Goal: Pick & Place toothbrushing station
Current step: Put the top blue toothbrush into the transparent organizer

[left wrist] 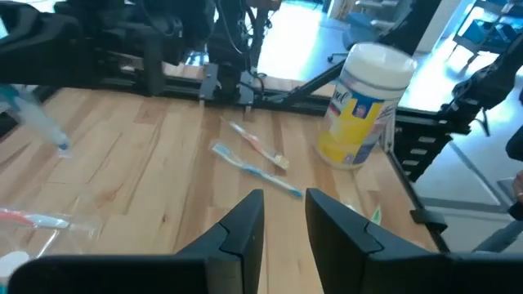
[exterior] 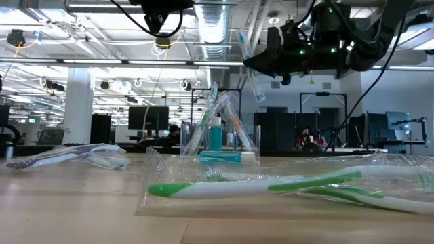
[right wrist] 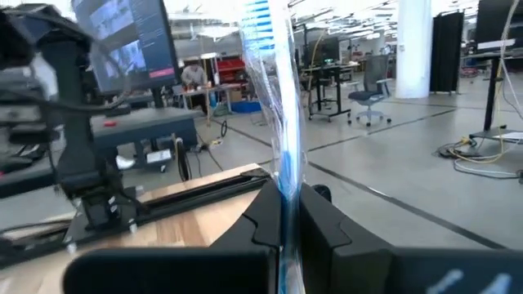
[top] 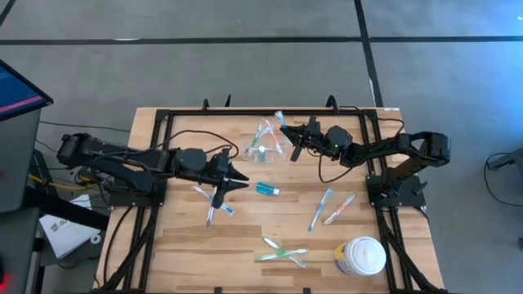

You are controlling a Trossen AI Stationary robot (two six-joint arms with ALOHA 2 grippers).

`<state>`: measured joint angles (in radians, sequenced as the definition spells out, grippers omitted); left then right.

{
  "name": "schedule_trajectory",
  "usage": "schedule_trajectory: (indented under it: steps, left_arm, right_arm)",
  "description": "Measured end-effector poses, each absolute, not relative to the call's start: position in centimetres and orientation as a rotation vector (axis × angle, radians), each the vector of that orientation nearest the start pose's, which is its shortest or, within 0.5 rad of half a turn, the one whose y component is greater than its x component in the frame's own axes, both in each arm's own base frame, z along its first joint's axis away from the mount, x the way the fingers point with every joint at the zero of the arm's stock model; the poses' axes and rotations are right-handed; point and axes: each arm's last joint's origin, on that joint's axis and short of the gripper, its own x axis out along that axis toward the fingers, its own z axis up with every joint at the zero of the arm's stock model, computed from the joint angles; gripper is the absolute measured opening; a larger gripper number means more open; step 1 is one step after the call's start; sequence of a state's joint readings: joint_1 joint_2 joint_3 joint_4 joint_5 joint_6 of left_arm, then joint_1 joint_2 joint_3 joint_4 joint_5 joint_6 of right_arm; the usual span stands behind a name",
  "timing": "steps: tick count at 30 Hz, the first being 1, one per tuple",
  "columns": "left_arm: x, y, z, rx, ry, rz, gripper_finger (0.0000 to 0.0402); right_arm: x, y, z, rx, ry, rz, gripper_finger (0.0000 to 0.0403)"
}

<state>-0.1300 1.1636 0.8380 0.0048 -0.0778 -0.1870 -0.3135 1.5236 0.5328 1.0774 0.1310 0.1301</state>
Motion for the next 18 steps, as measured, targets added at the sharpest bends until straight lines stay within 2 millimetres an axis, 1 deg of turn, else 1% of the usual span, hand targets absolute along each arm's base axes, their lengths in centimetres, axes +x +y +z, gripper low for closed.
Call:
schedule_trajectory:
  steps: [2,5,8,11,14,18]
  left_arm:
    - [25.7,-3.3,29.3,-0.147,0.33,-0.015,0.0088]
    - [26.1,-3.6,28.8,-0.141,0.346,-0.007,0.0088]
    - [26.6,-3.6,28.1,-0.14,0.368,-0.004,0.0088]
    - [27.0,-3.7,27.5,-0.138,0.393,-0.002,0.0088]
    - [27.4,-3.7,27.0,-0.135,0.408,0.0,0.0088]
    - [27.8,-3.8,26.5,-0.133,0.424,0.002,0.0088]
  right_arm:
    - [27.7,-9.5,19.2,0.137,-0.105,-0.433,0.0009]
    - [28.3,-10.0,17.9,0.155,-0.171,-0.397,0.0009]
    - [28.7,-10.4,16.1,0.179,-0.194,-0.371,0.0009]
    - [28.8,-10.8,15.1,0.196,-0.227,-0.356,0.0009]
    - [28.7,-11.3,14.1,0.216,-0.204,-0.371,0.001]
    - [28.8,-11.4,13.6,0.214,-0.217,-0.373,0.0009]
